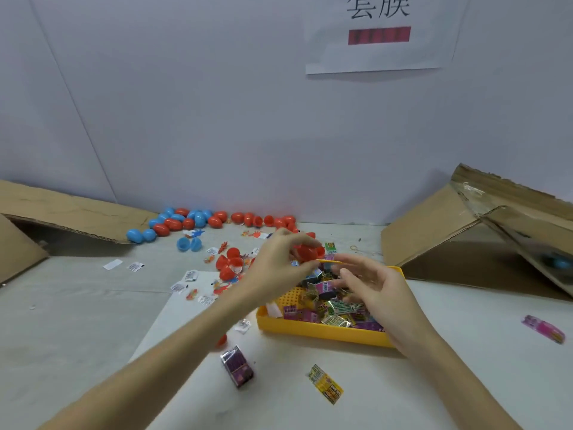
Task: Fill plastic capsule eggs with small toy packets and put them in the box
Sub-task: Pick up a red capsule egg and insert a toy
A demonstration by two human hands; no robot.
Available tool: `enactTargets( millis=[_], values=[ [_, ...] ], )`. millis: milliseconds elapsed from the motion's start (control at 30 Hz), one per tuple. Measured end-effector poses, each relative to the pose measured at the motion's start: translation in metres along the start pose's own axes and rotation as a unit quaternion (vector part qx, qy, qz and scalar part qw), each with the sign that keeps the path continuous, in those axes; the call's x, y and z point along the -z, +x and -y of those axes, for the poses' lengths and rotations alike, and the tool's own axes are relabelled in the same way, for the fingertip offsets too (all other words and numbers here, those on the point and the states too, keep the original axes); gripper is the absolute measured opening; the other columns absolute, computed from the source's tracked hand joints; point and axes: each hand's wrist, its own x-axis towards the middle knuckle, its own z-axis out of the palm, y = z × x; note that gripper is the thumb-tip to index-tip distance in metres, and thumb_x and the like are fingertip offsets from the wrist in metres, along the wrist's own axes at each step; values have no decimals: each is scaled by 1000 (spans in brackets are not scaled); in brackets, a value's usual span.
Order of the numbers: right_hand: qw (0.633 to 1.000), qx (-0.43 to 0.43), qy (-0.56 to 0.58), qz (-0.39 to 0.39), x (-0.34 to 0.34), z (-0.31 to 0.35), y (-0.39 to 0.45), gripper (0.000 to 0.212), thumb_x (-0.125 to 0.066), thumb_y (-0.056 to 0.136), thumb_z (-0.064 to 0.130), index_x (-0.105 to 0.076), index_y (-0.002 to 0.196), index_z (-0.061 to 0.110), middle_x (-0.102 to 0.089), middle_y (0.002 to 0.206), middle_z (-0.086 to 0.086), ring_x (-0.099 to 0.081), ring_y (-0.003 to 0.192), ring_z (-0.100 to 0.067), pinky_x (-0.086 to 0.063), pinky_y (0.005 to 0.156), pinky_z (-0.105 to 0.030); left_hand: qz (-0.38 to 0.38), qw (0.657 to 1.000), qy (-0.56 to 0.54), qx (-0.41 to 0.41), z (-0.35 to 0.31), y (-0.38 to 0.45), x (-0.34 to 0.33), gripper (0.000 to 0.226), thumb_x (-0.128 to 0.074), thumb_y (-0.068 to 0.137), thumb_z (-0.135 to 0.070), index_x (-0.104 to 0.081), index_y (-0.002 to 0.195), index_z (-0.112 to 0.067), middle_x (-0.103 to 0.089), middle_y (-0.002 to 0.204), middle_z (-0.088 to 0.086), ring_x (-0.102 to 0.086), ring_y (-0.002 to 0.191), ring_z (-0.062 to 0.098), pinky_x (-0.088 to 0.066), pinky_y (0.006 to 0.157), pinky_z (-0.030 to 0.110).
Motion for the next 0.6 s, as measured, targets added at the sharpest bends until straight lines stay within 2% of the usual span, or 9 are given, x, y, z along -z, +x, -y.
enactTargets(
  millis=[100,200,267,367,500,600],
  values=[
    [999,4,-15,38,-1,5,-6,23,-66,100,13,-75,120,18,-79,105,-3,-76,96,-19,-59,75,-25,-21,999,-27,-23,-21,-39,-11,29,-76,91,-22,-70,119,-30,-58,109,-8,-56,98,3,-47,86,17],
    [999,-9,-33,32,-1,7,-8,20,-70,96,11,-76,115,16,-80,94,-6,-77,90,-22,-58,73,-23,-58,993,-98,18,-26,-60,-22,44,-80,87,-13,-58,123,-23,-63,107,-13,-59,98,-3,-47,83,12],
    [998,-7,-42,38,-1,8,-9,17,-71,96,17,-77,112,18,-80,92,-5,-77,88,-19,-59,73,-23,-75,988,-133,33,-27,-66,-27,42,-81,83,-10,-61,119,-21,-65,103,-18,-60,98,-6,-46,80,9],
    [997,-5,-49,56,0,9,-9,23,-74,90,32,-78,110,23,-79,99,0,-75,94,-16,-60,74,-25,-70,989,-128,14,-25,-68,-30,41,-77,86,-9,-69,122,-26,-64,110,-18,-59,105,-1,-49,88,15],
    [996,1,-58,61,0,6,-8,24,-77,87,33,-77,109,24,-79,102,5,-75,99,-14,-61,76,-25,-75,987,-141,-14,-25,-68,-28,48,-75,90,-9,-63,134,-25,-61,119,-11,-59,112,4,-50,95,18],
    [998,-8,-44,47,-1,3,-7,25,-76,87,35,-78,107,20,-80,99,1,-77,94,-20,-63,78,-27,-104,980,-167,-16,-28,-68,-31,47,-80,88,-14,-59,130,-19,-64,118,-9,-62,112,9,-52,93,22]
  ],
)
